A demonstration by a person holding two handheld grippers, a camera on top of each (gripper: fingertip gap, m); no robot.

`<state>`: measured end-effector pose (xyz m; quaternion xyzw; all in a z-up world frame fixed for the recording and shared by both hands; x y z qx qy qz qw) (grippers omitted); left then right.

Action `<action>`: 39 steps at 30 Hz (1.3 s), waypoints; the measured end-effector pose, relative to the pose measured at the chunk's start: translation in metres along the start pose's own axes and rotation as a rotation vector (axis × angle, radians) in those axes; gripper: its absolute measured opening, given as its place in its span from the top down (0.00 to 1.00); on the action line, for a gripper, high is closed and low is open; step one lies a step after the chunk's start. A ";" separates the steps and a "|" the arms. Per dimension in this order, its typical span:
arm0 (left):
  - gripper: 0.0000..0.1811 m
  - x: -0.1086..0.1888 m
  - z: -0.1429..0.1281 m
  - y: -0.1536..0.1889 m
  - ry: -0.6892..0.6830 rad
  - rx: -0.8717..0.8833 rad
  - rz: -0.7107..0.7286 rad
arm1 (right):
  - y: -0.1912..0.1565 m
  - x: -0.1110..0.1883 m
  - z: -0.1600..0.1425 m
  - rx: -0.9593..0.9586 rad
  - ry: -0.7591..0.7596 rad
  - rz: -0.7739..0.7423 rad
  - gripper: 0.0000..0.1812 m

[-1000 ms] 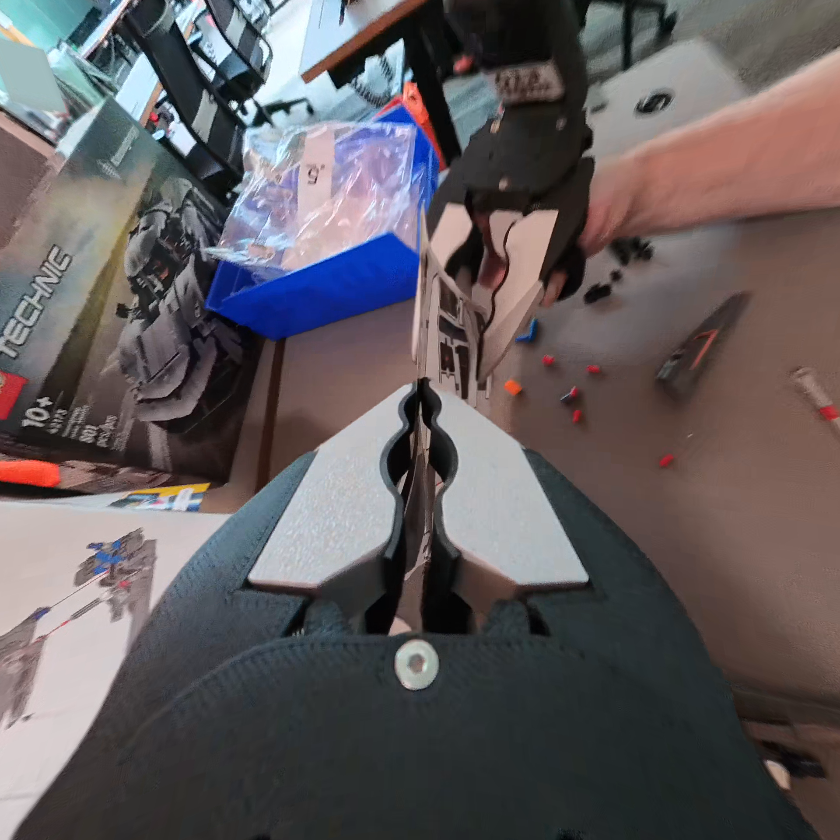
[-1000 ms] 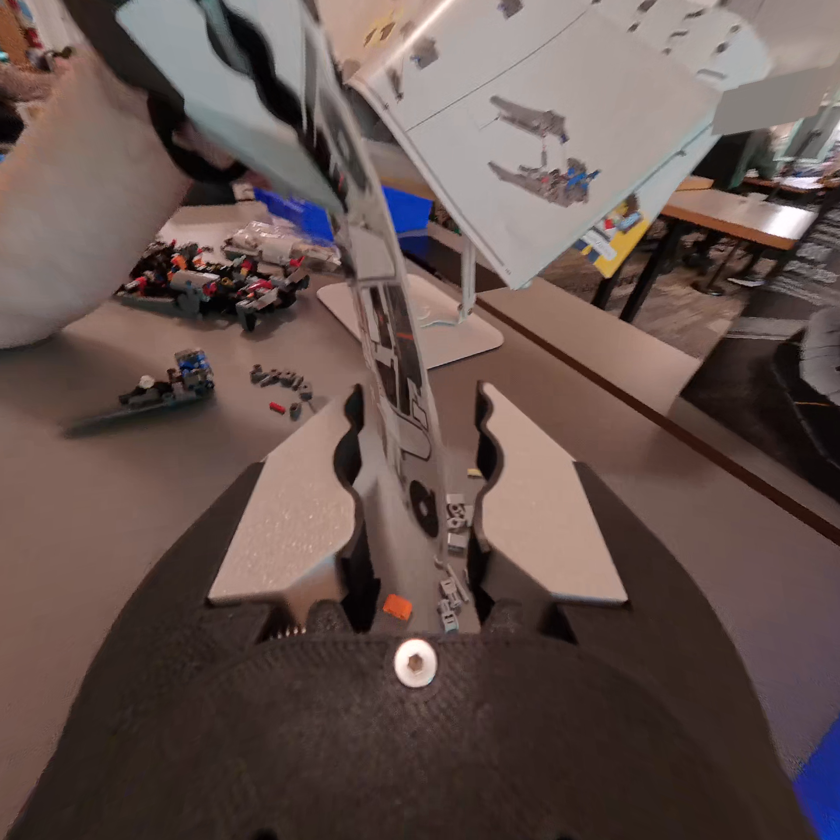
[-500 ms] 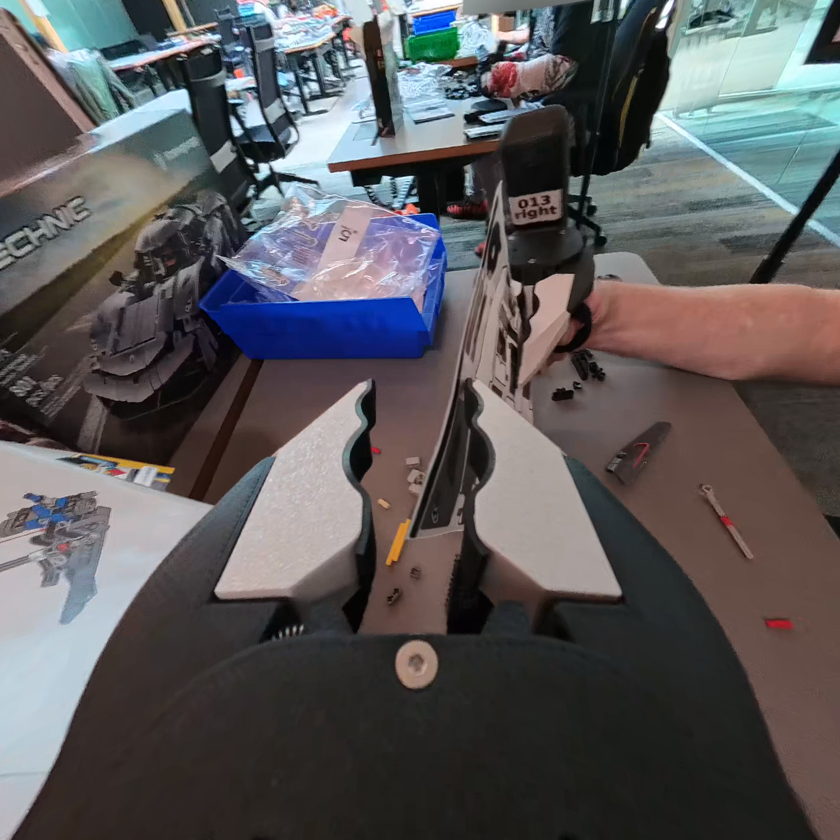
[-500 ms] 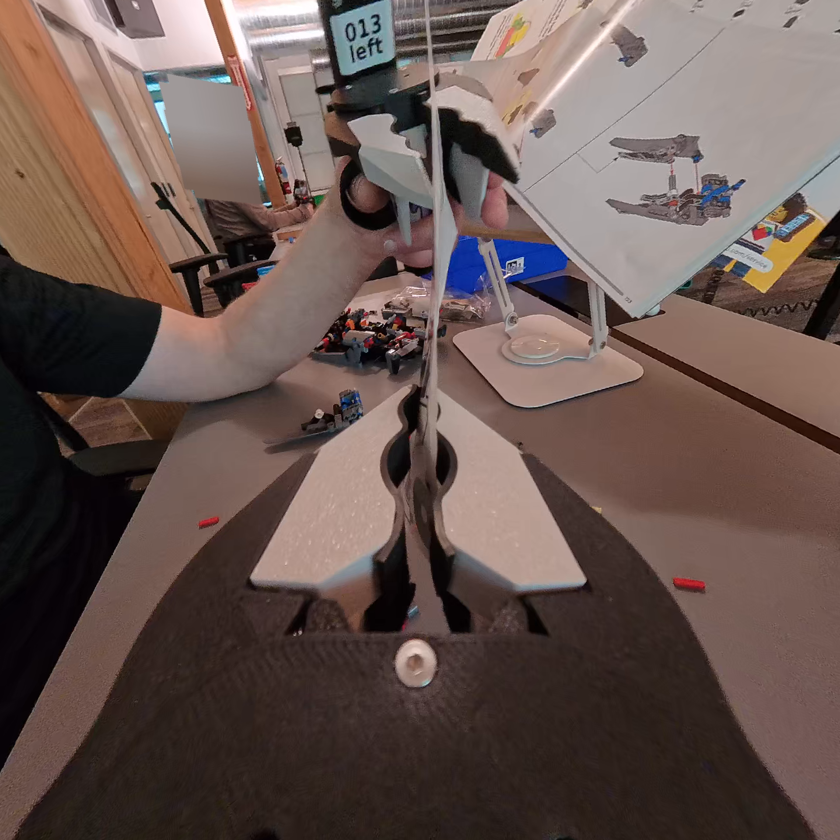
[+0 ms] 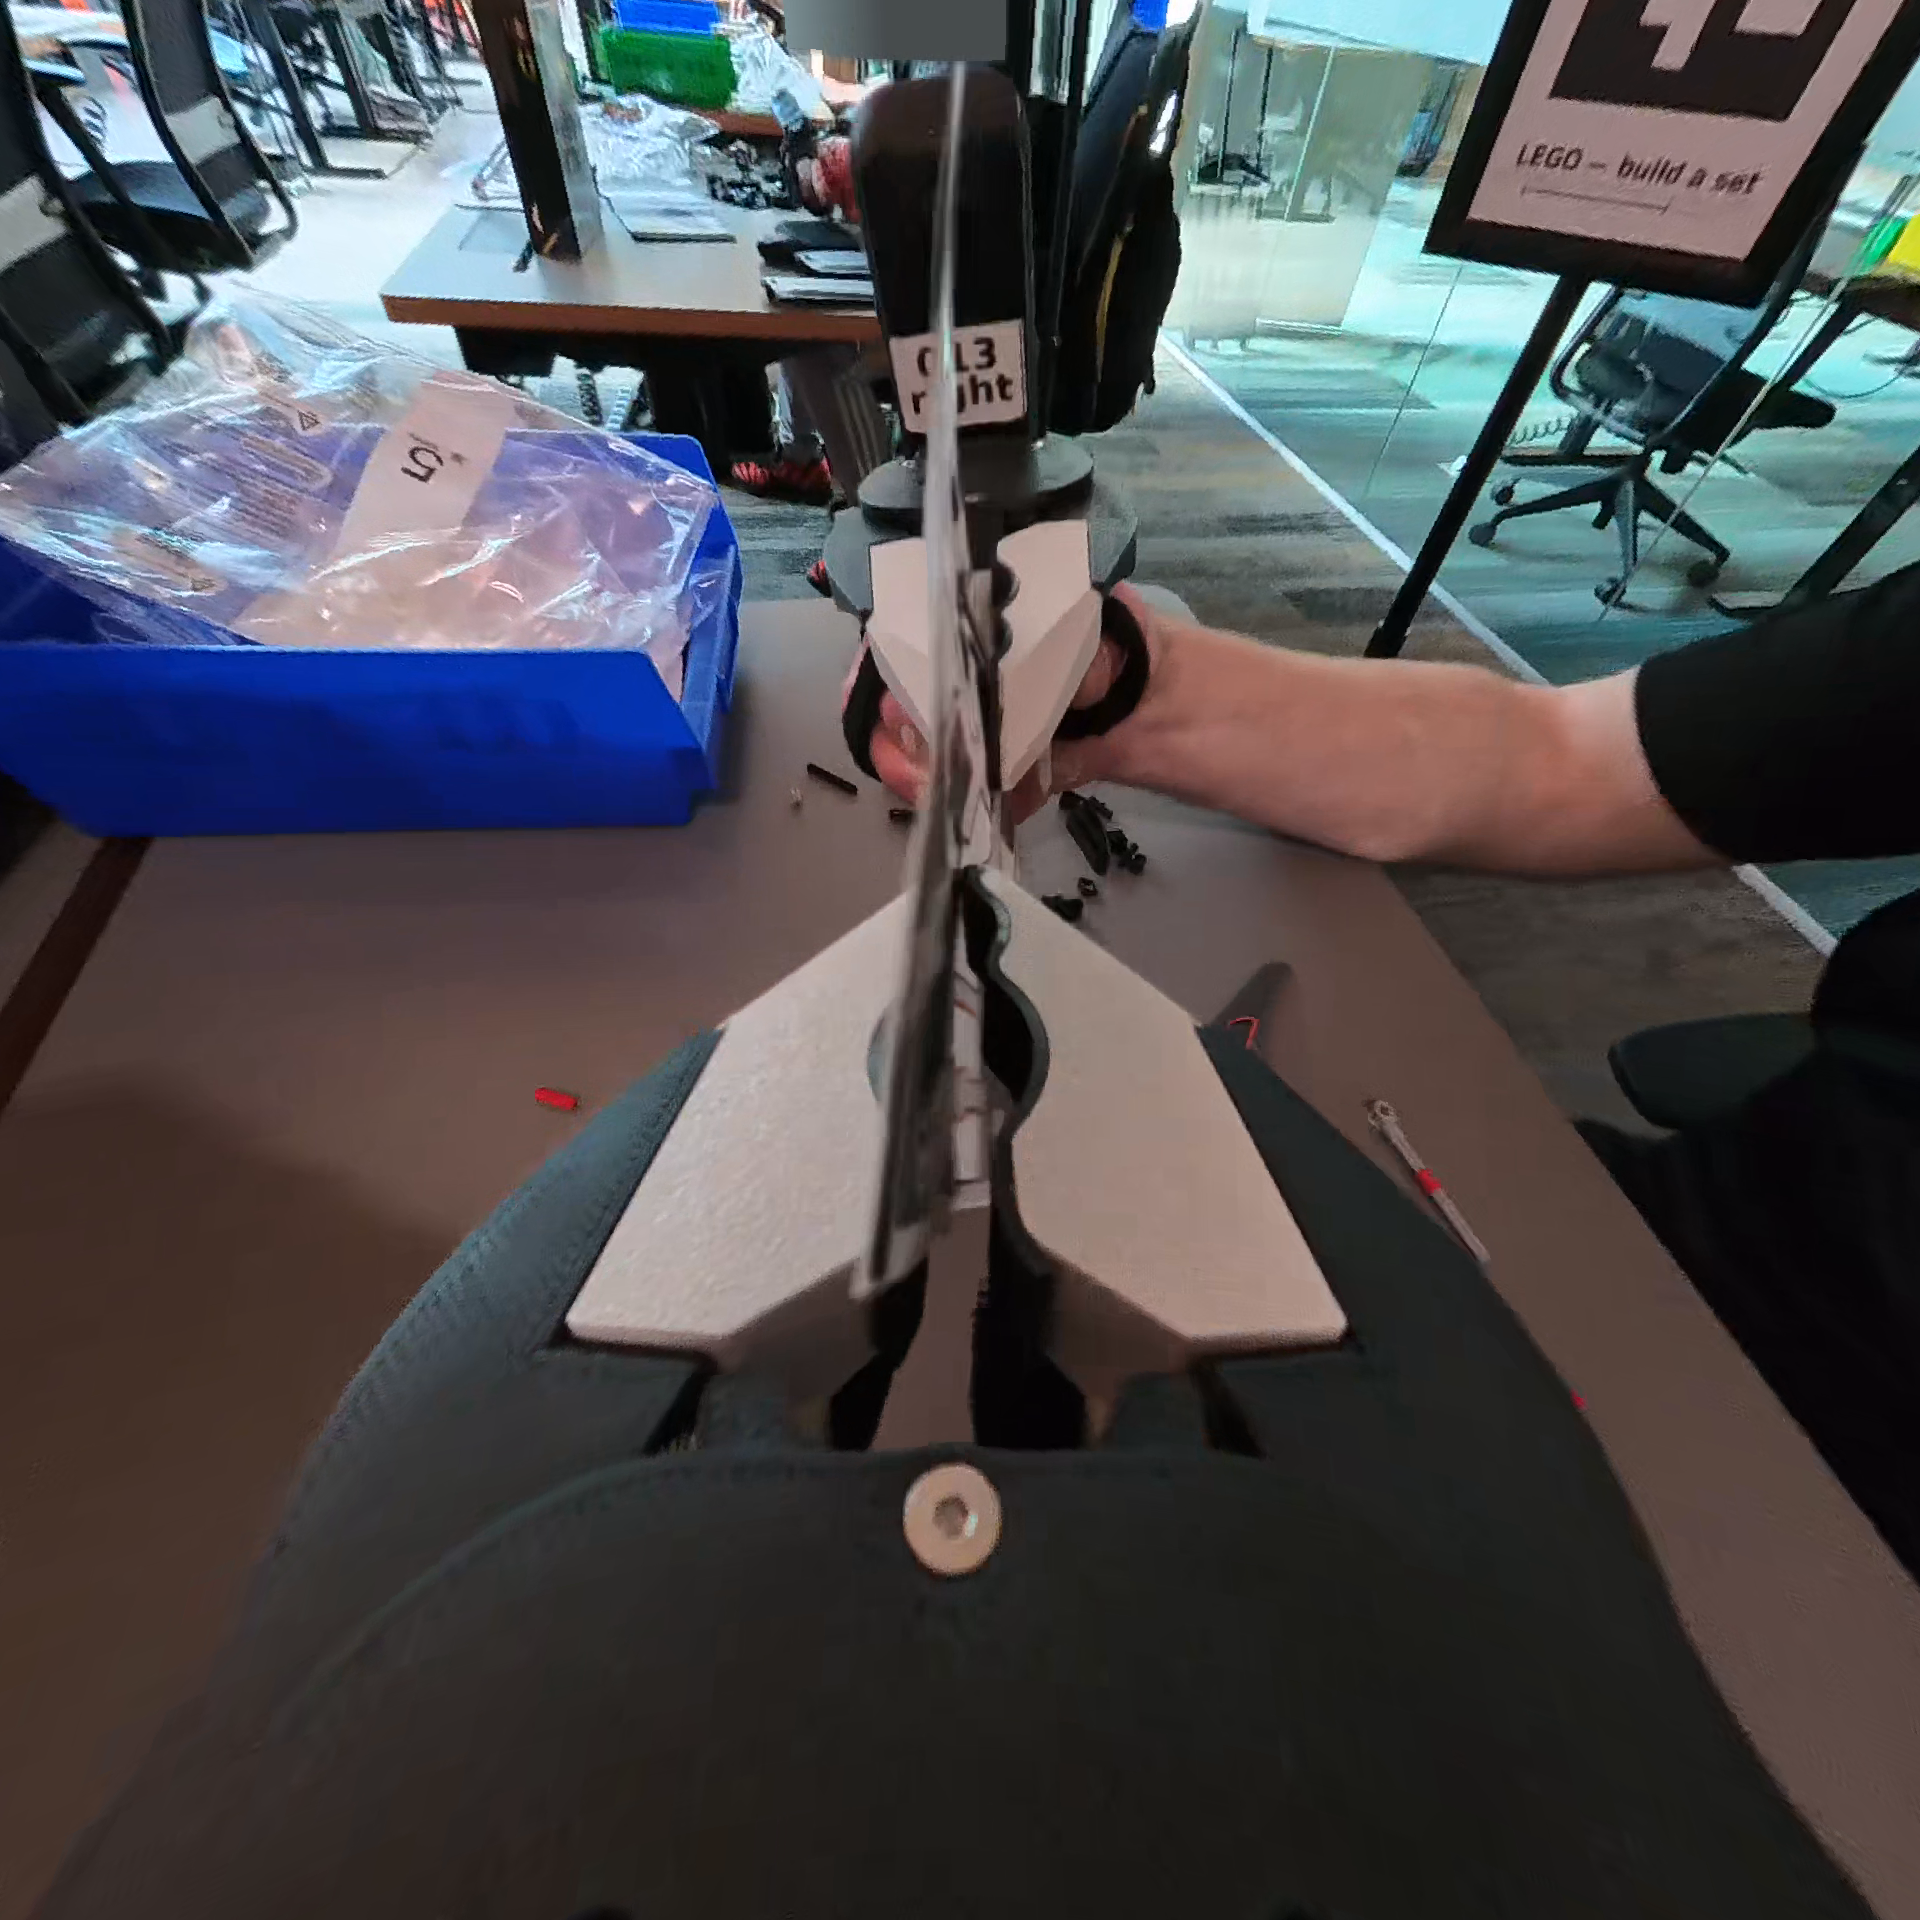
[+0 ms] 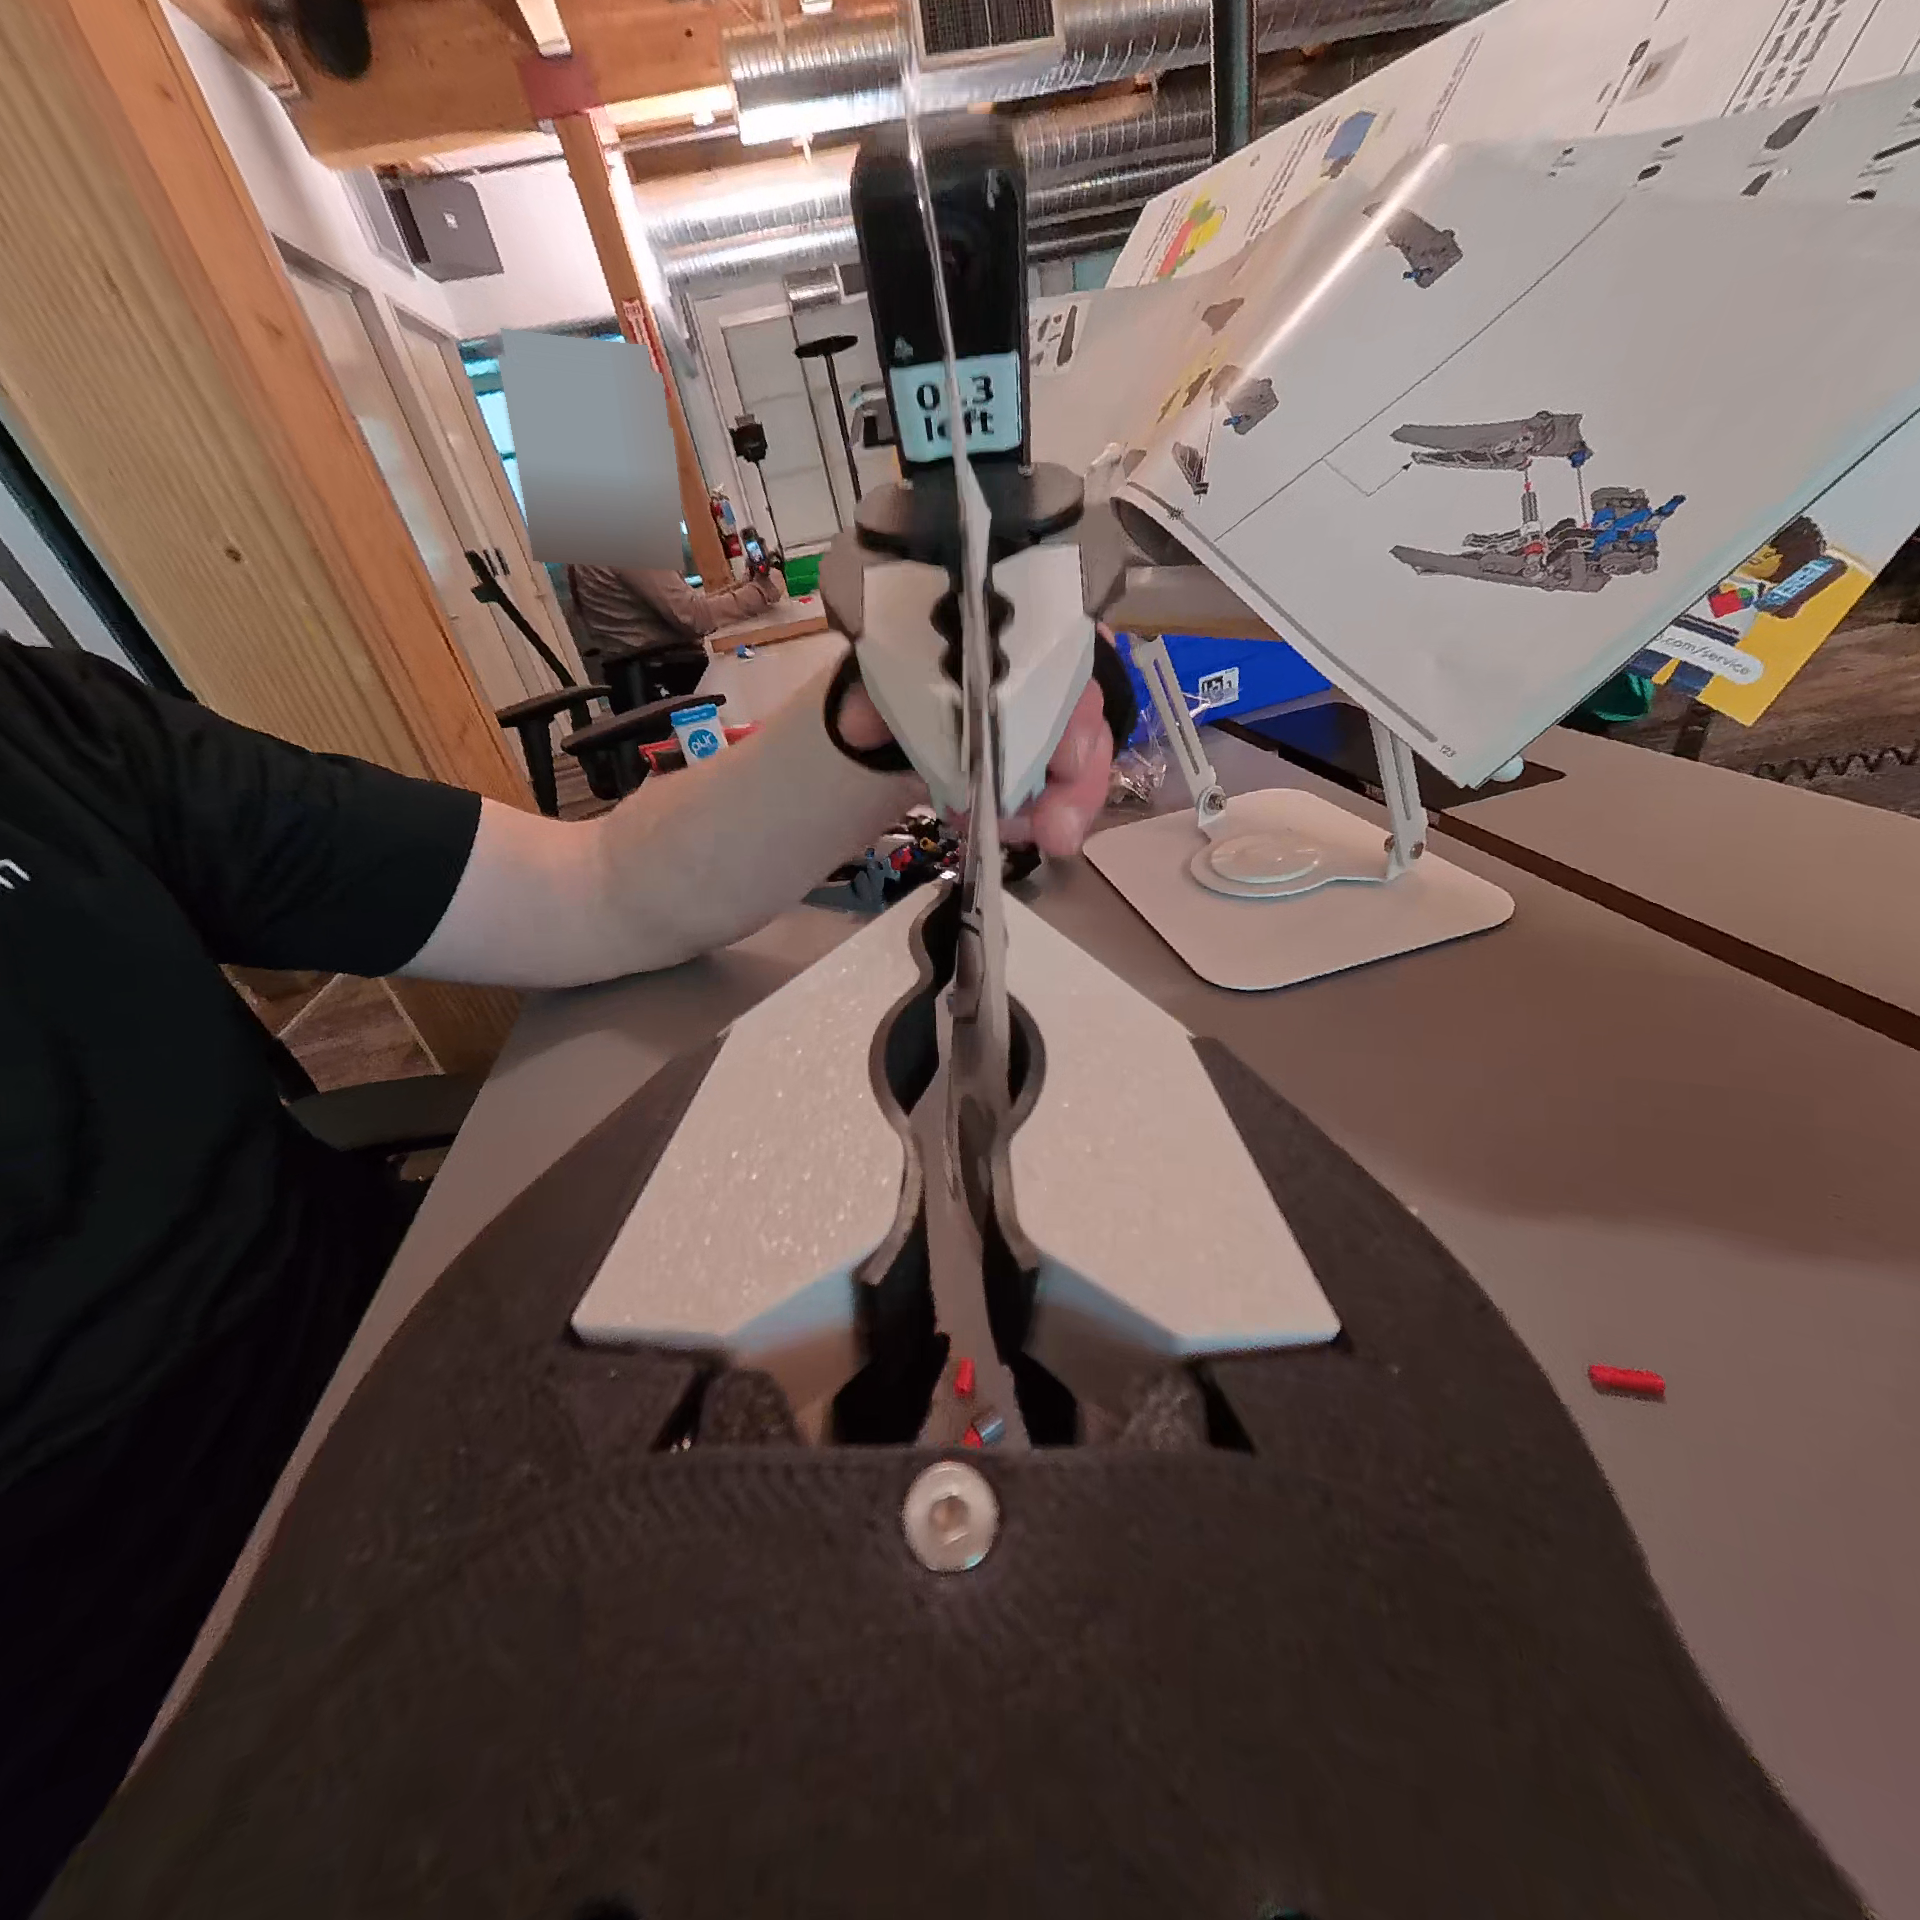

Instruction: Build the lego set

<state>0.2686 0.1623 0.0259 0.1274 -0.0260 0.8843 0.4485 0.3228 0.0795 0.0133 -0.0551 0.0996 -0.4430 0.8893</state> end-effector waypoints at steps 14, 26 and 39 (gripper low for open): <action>1.00 0.008 0.017 -0.006 0.177 0.058 -0.005 | 0.010 0.011 0.014 -0.059 0.076 -0.082 1.00; 1.00 0.005 0.016 -0.009 0.214 0.060 -0.003 | 0.014 0.008 0.013 -0.078 0.086 -0.119 1.00; 1.00 0.005 0.023 -0.022 0.282 0.150 0.081 | -0.021 -0.011 0.037 0.887 -0.096 -0.654 0.79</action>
Point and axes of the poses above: each gripper's, where its closed fingertips meet, x back along the fingers, z out of its top, y = z × x across the jaws, the point moved 4 cm from there along x, back along the fingers, and after that the axes turned 4 degrees about y, right-handed, at the moved point
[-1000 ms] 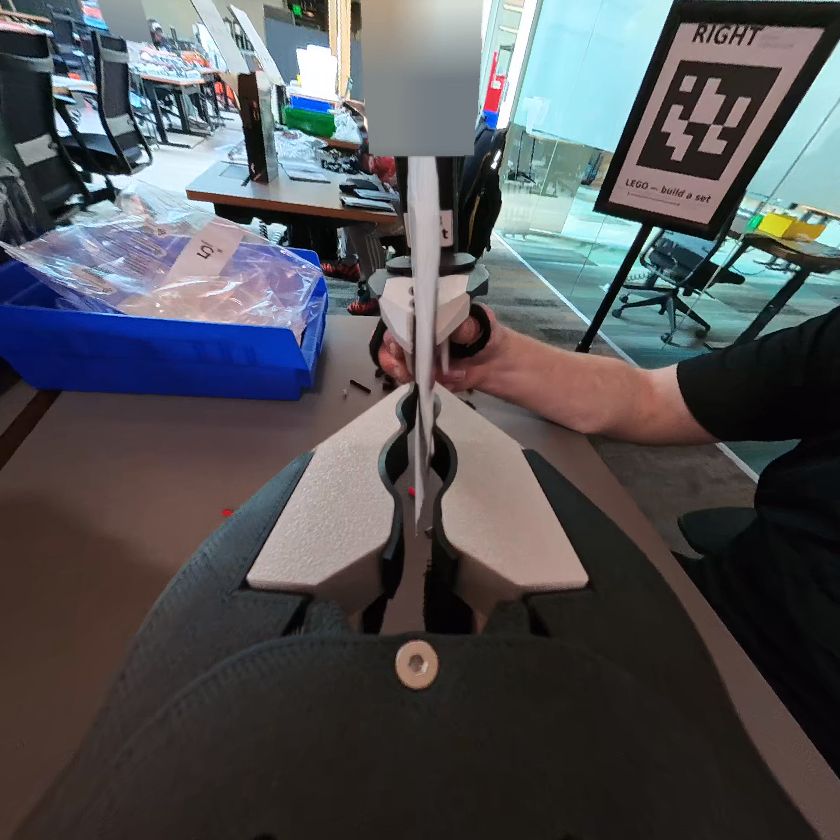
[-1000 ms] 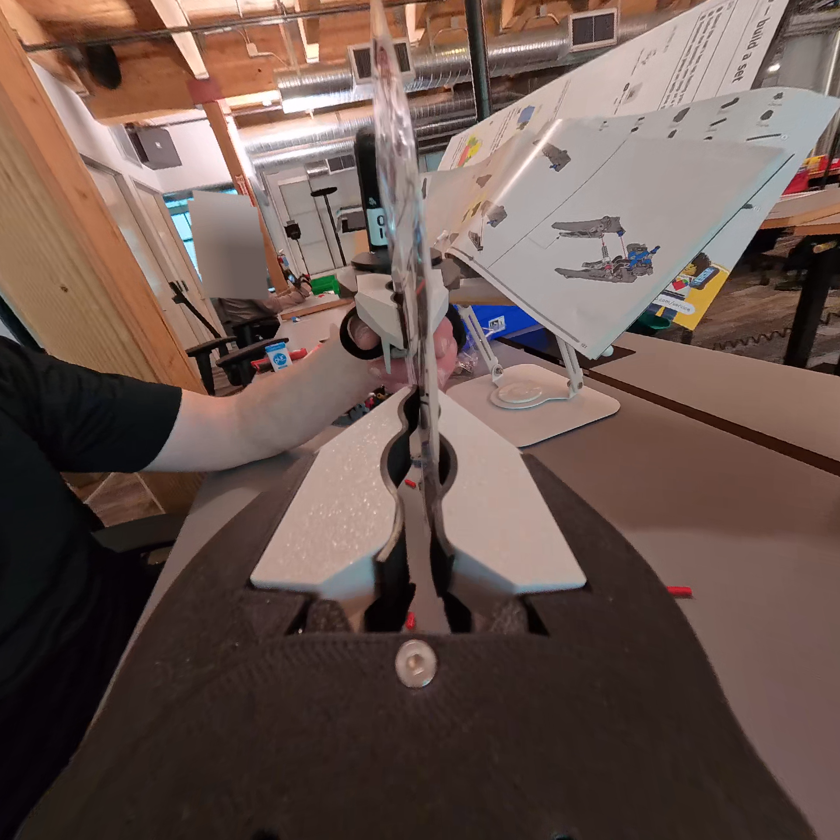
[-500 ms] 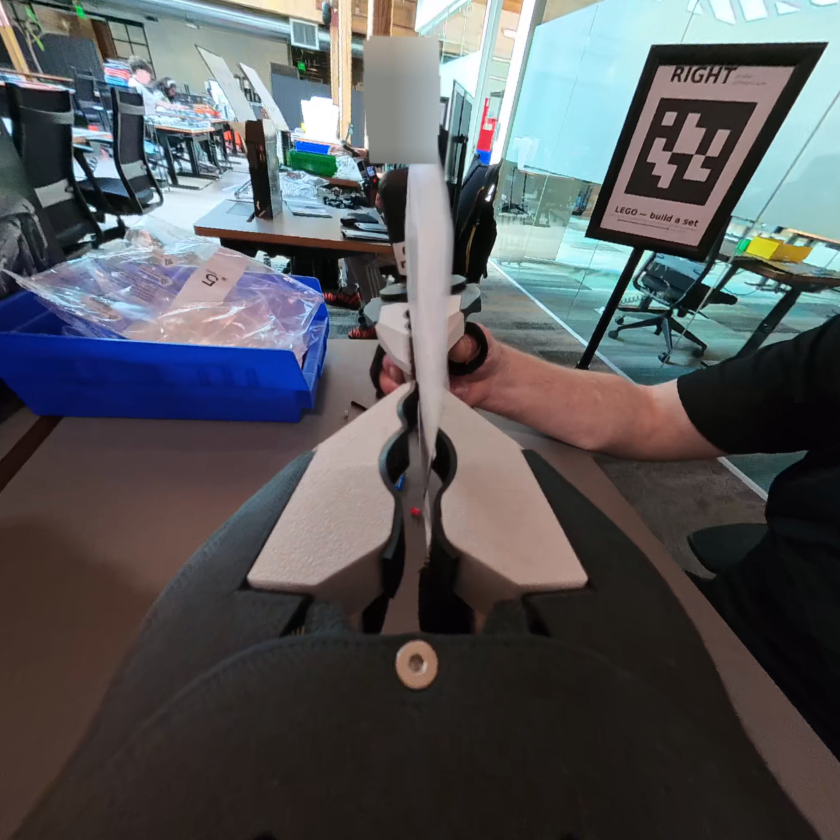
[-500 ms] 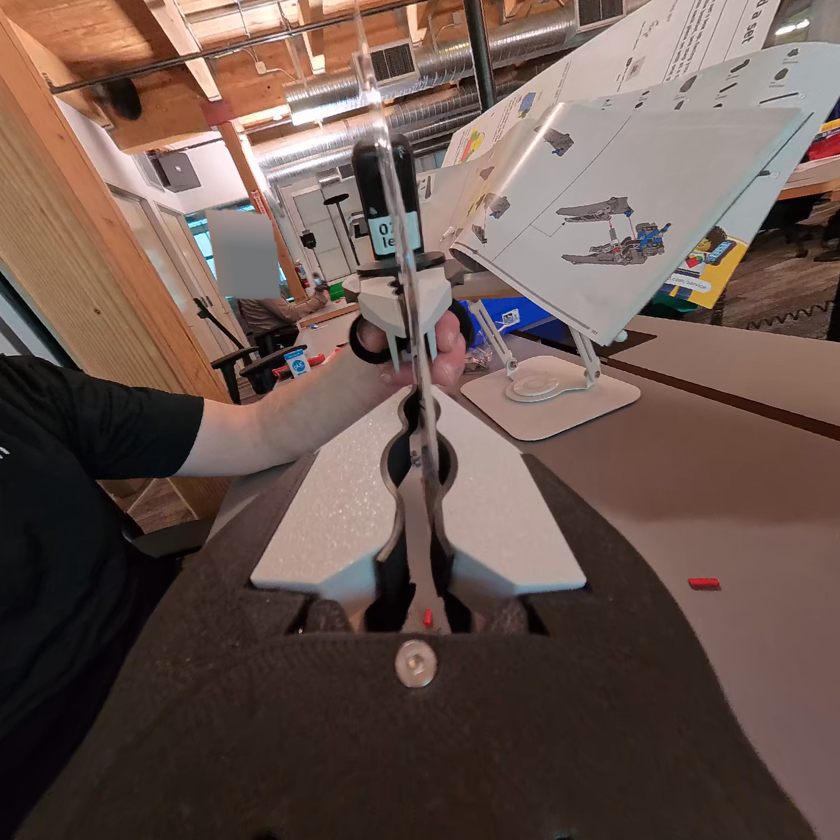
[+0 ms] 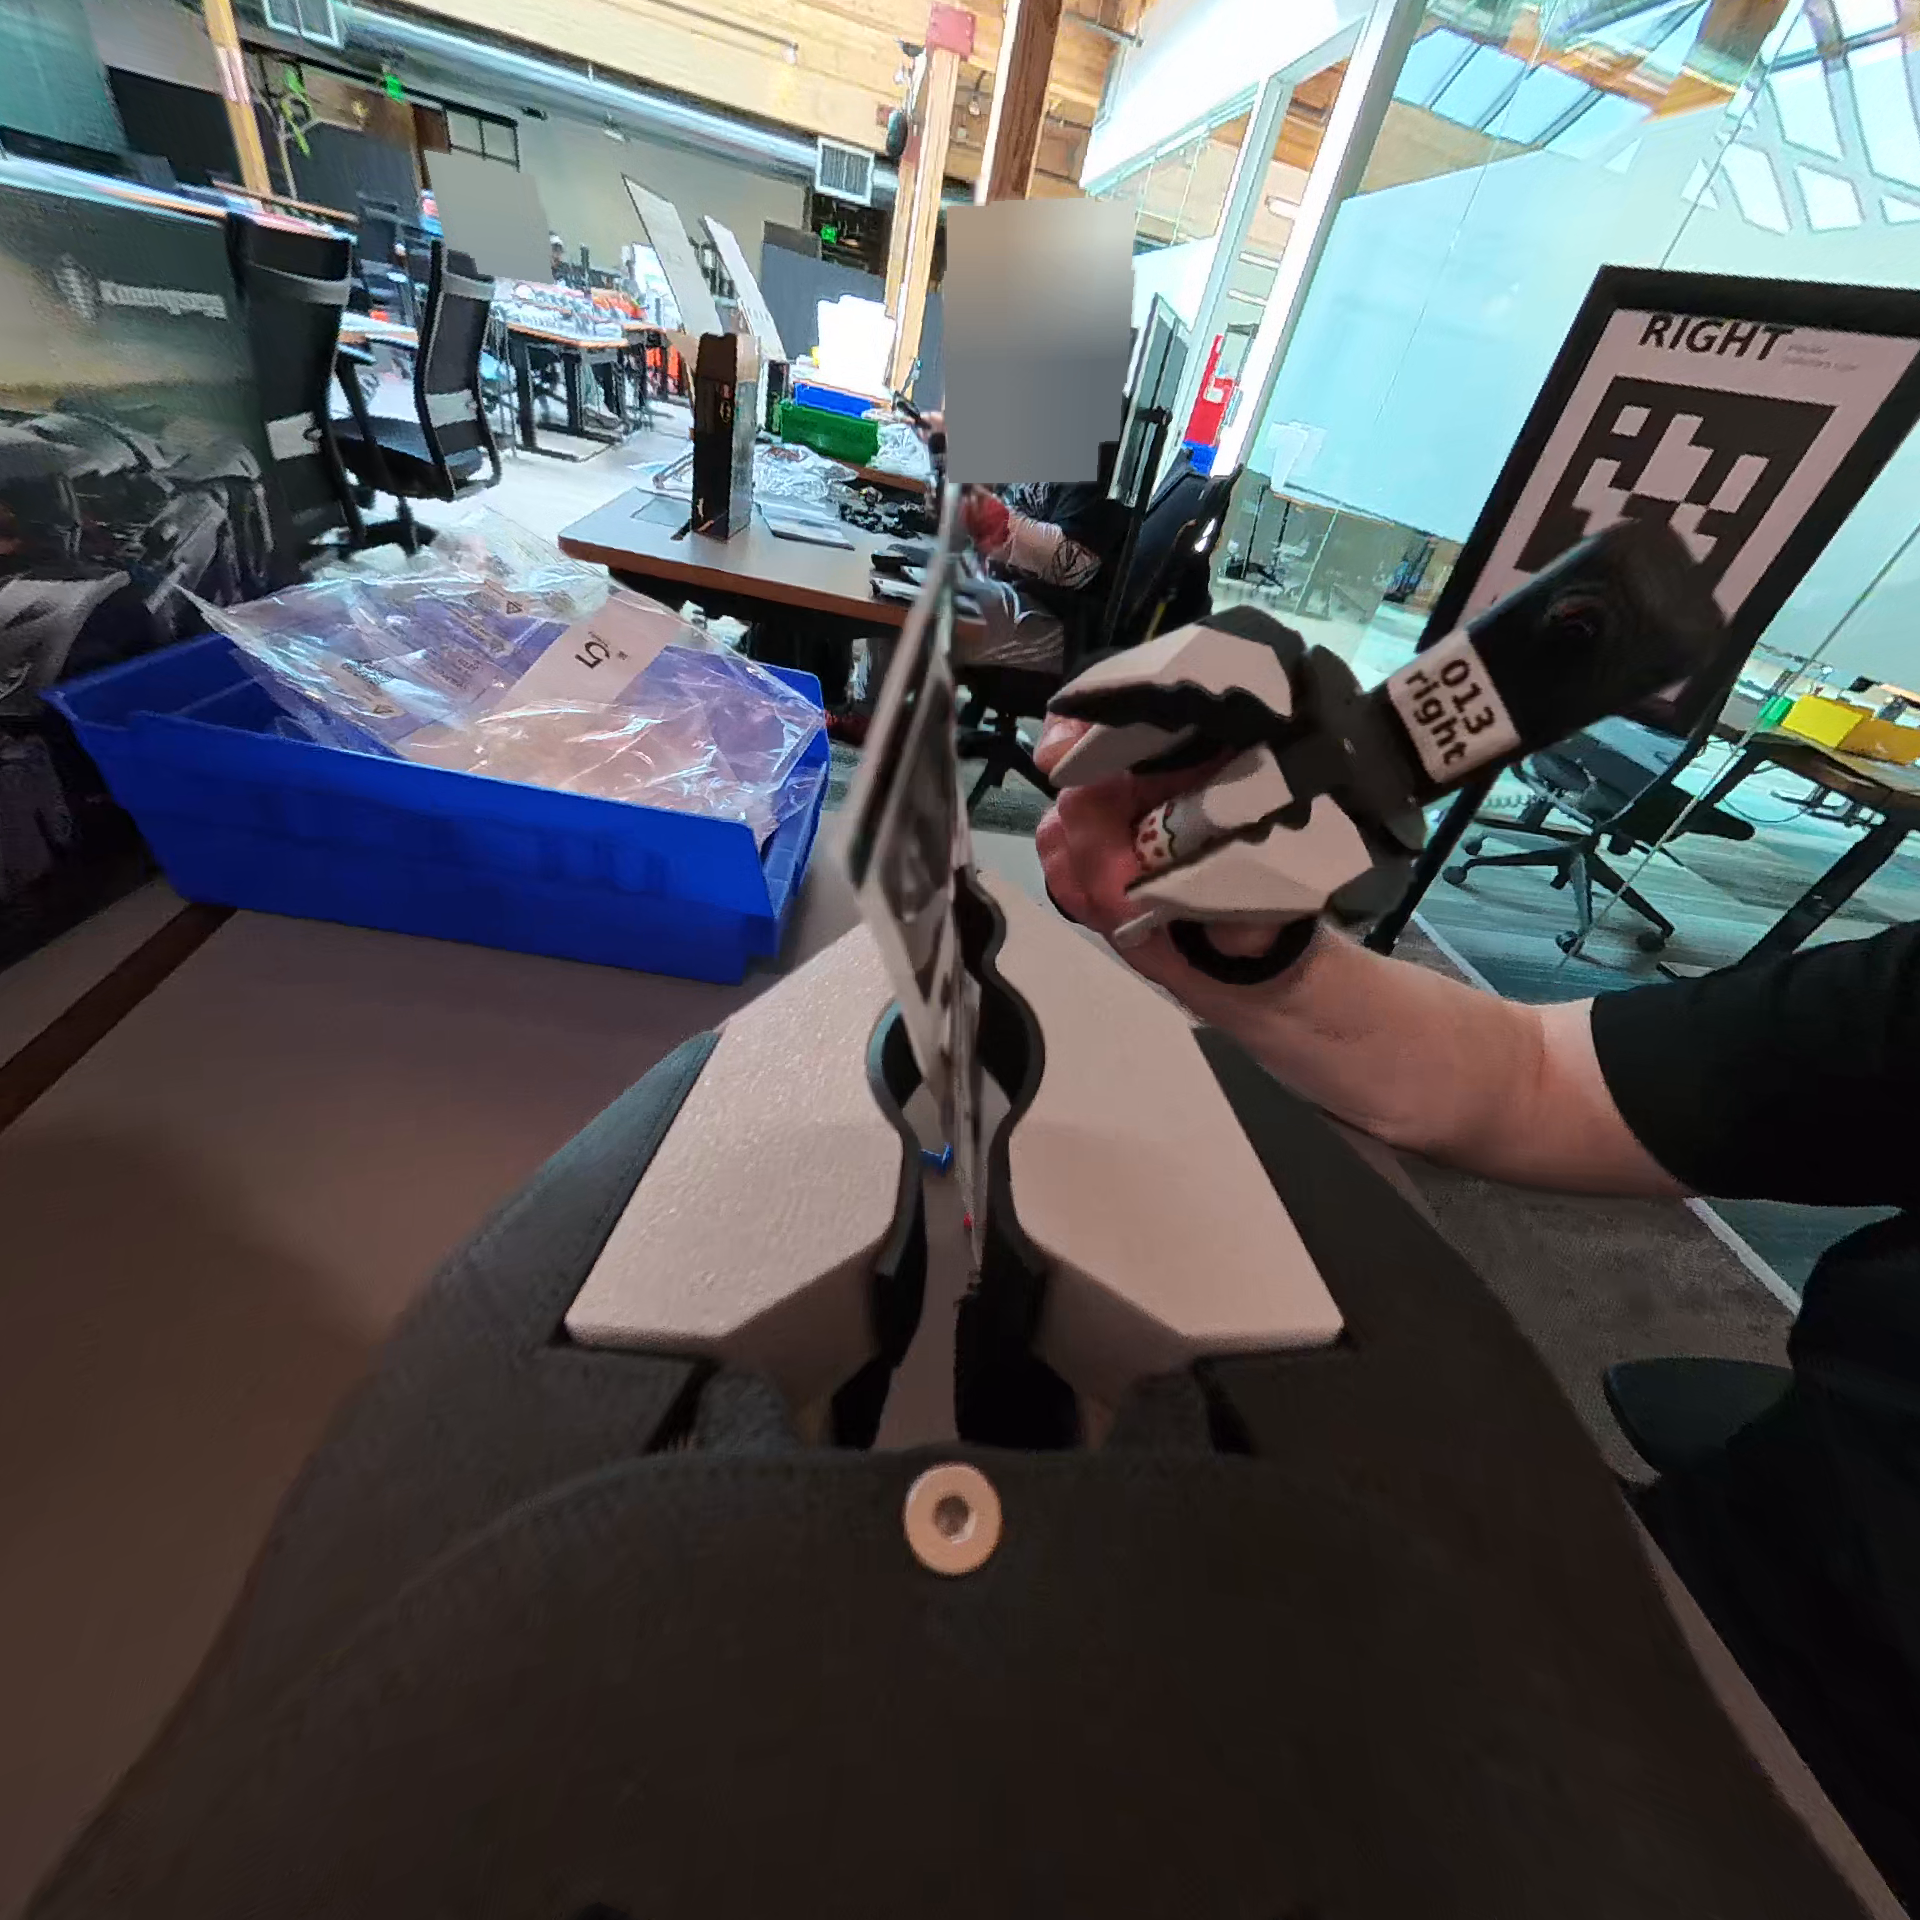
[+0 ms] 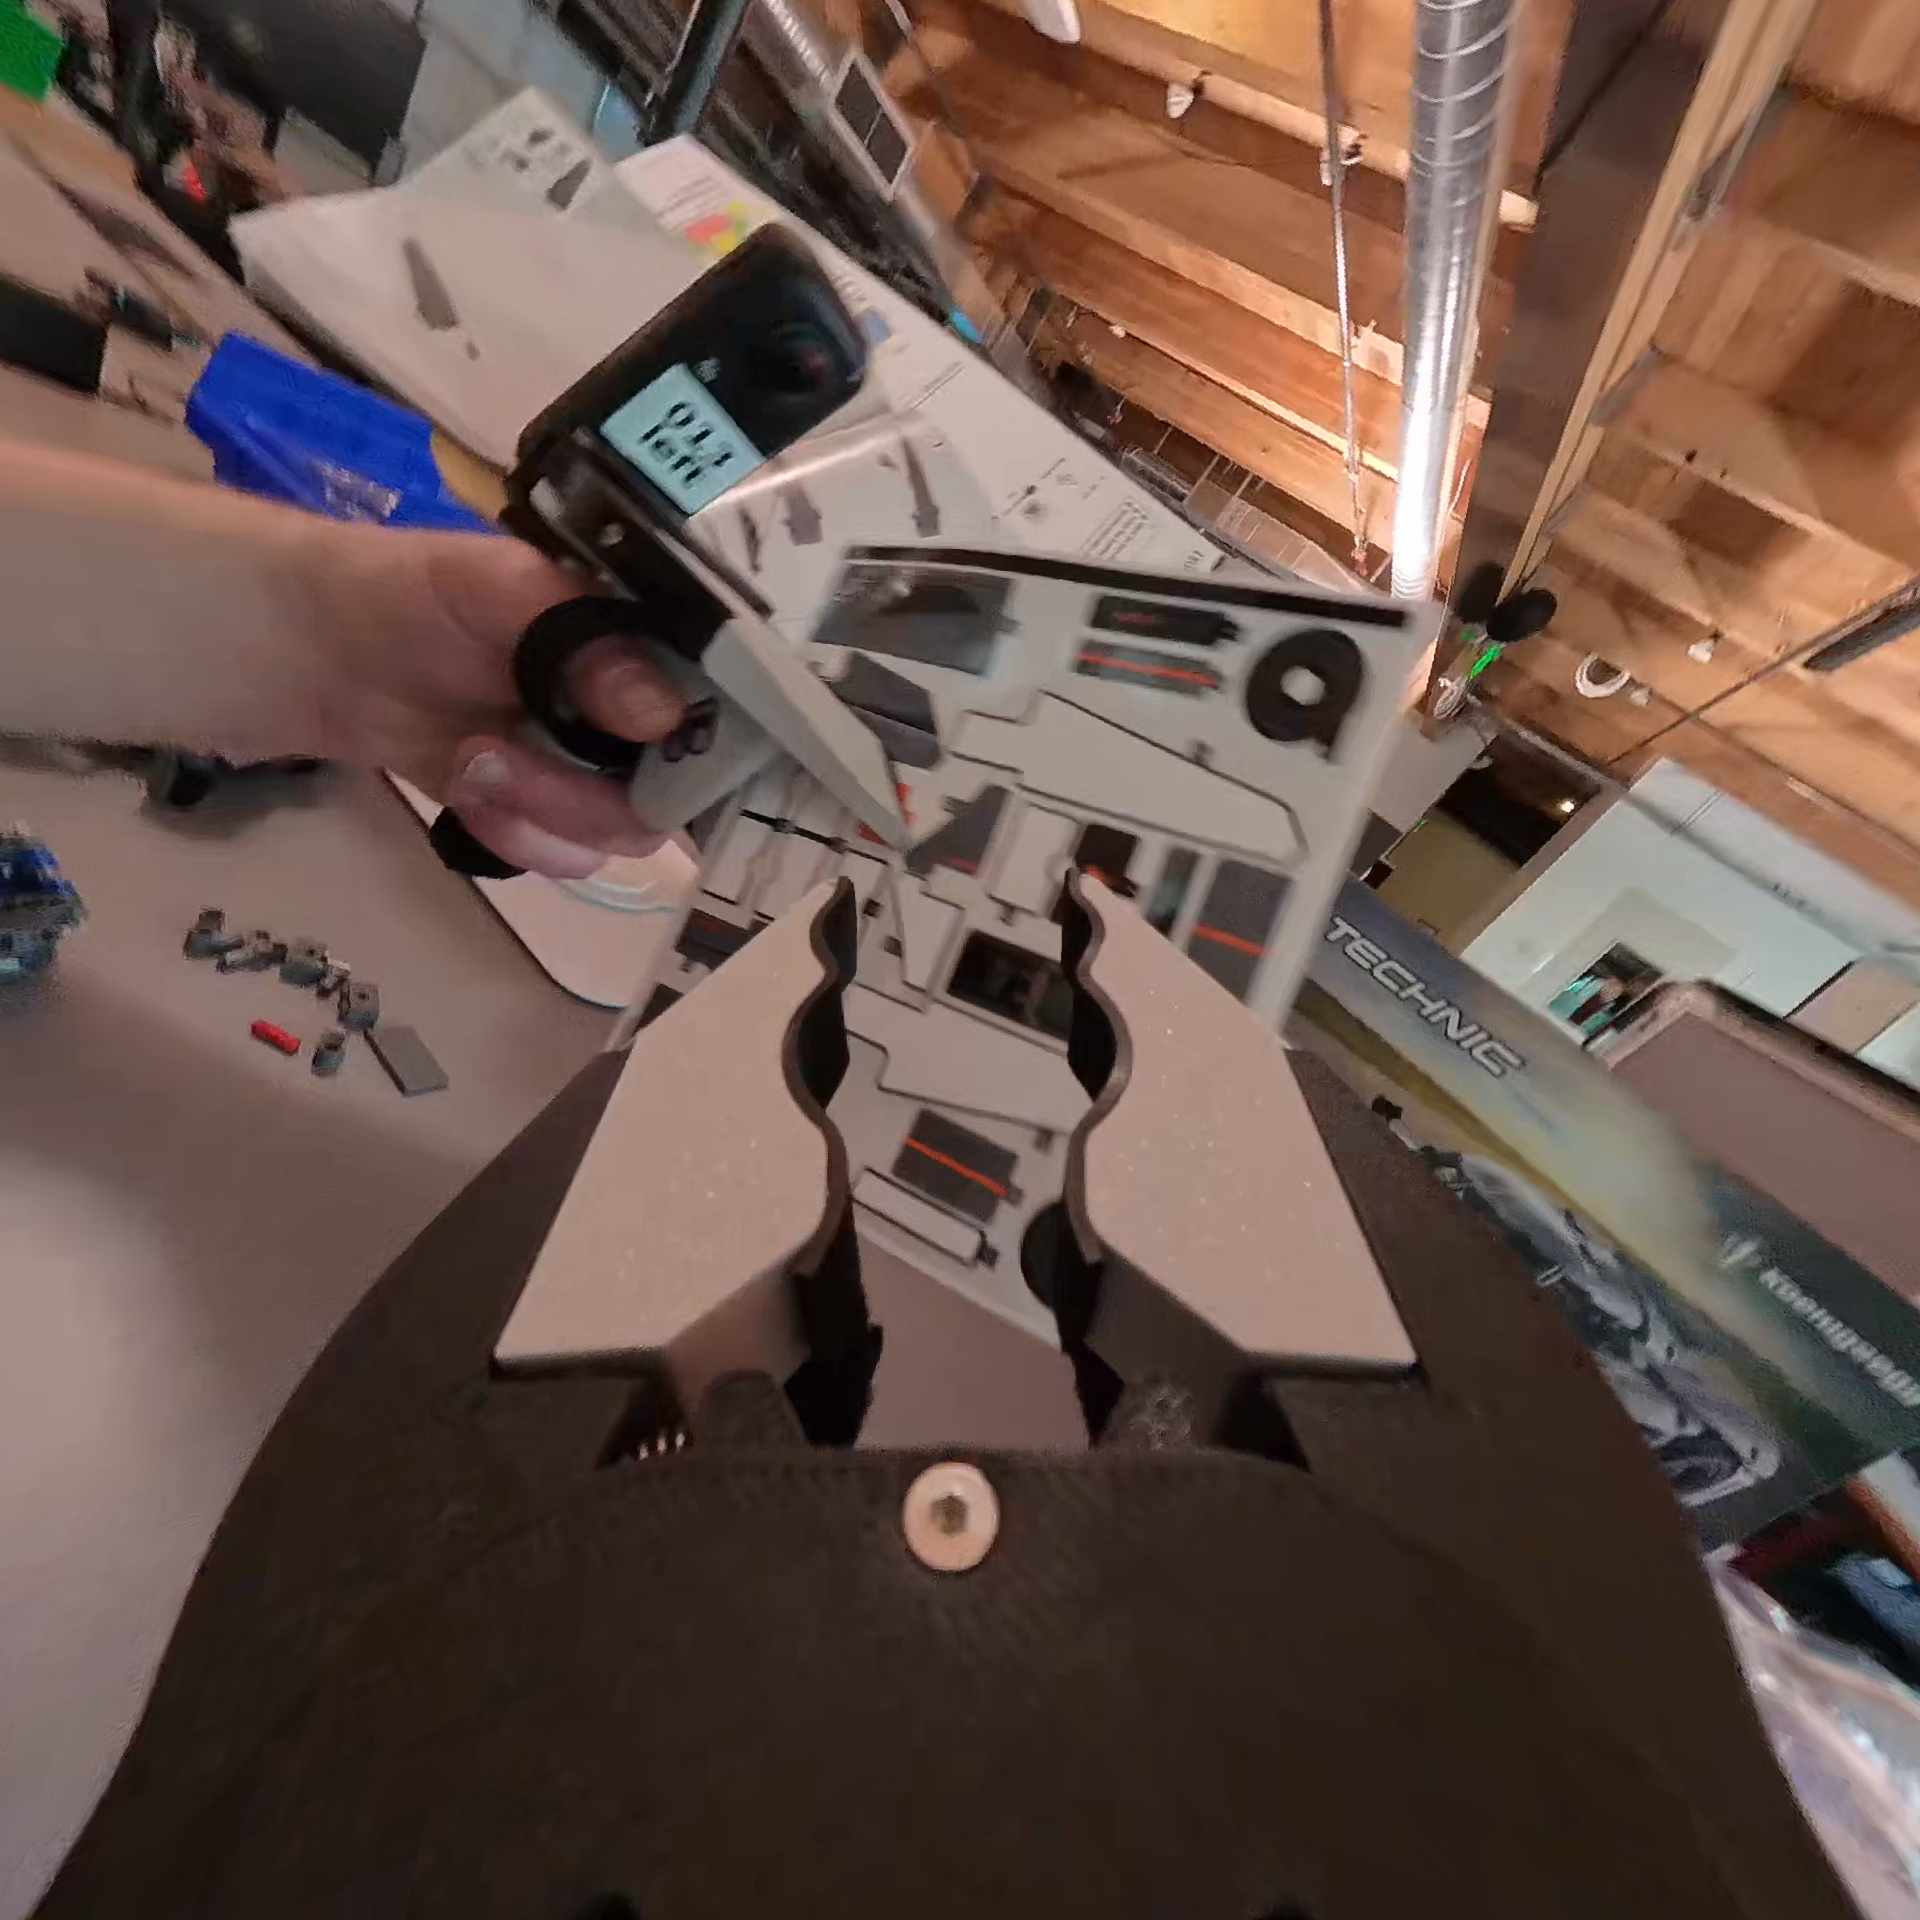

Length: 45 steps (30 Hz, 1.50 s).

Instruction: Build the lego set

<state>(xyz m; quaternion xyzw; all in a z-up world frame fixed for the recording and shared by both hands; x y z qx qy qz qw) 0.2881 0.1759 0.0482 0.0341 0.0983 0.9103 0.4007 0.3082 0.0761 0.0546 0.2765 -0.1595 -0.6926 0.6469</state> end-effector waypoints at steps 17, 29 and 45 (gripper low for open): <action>1.00 -0.019 0.000 0.034 0.032 0.000 -0.114 | -0.007 -0.002 0.002 -0.046 0.021 0.047 0.90; 1.00 -0.019 0.000 0.039 0.048 -0.009 -0.151 | -0.007 0.001 0.004 -0.158 0.077 0.133 0.96; 1.00 -0.014 0.005 0.067 0.098 -0.075 -0.326 | -0.013 0.013 0.023 -0.452 0.283 0.392 0.99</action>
Point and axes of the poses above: each gripper's, where its closed fingertips meet, x back along the fingers, z out of its top, y = z × x across the jaws, the point moved 4 cm from there along x, back along the fingers, and after that the axes turned 4 degrees about y, right-handed, at the moved point
